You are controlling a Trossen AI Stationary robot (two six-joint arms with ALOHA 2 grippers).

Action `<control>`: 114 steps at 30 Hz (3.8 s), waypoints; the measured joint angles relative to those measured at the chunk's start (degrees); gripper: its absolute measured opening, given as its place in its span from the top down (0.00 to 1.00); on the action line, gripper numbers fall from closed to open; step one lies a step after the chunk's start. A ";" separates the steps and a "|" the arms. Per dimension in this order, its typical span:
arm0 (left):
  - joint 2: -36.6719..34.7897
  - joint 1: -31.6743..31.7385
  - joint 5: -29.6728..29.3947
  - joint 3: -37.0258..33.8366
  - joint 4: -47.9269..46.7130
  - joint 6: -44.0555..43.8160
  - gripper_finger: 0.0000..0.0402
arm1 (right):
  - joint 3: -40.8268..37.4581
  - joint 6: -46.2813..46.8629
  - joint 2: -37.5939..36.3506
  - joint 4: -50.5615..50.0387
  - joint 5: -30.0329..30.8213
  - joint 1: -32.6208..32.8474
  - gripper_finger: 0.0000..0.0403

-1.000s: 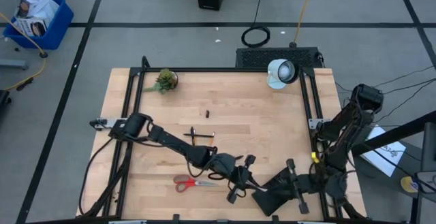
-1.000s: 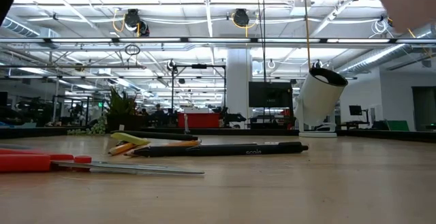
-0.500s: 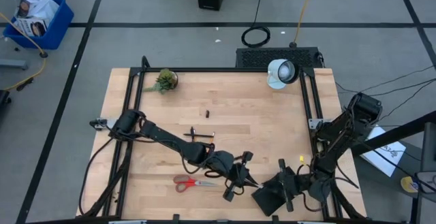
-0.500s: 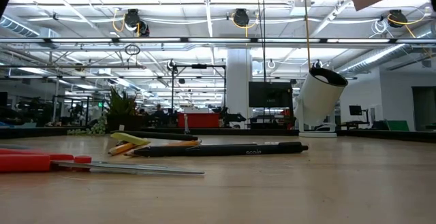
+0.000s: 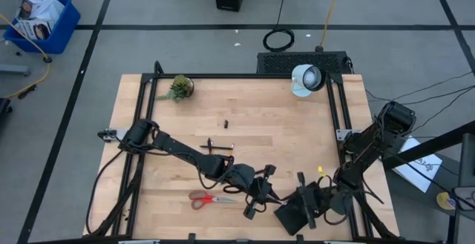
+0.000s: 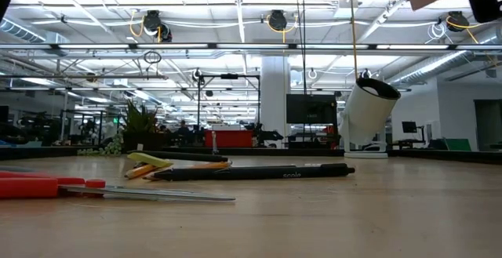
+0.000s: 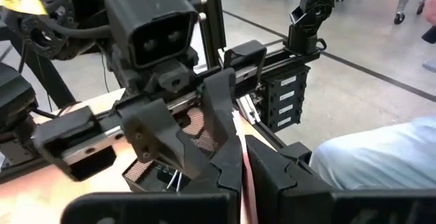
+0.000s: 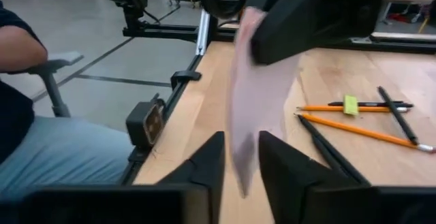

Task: Pick and place office supplies into organizer
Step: Put the pink sticky note into the desk organizer

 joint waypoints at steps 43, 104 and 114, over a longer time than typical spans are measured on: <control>0.00 5.06 33.62 0.00 -10.09 -57.24 0.70 | 0.08 -32.84 -0.15 -2.98 15.63 8.39 1.00; 0.02 20.33 46.36 -21.77 33.77 -92.15 0.70 | 0.08 -87.99 -0.13 -1.58 21.55 -2.19 1.00; 0.02 19.65 44.84 -21.77 33.67 -92.01 0.70 | 0.08 -87.37 -0.13 -2.24 21.24 -5.29 1.00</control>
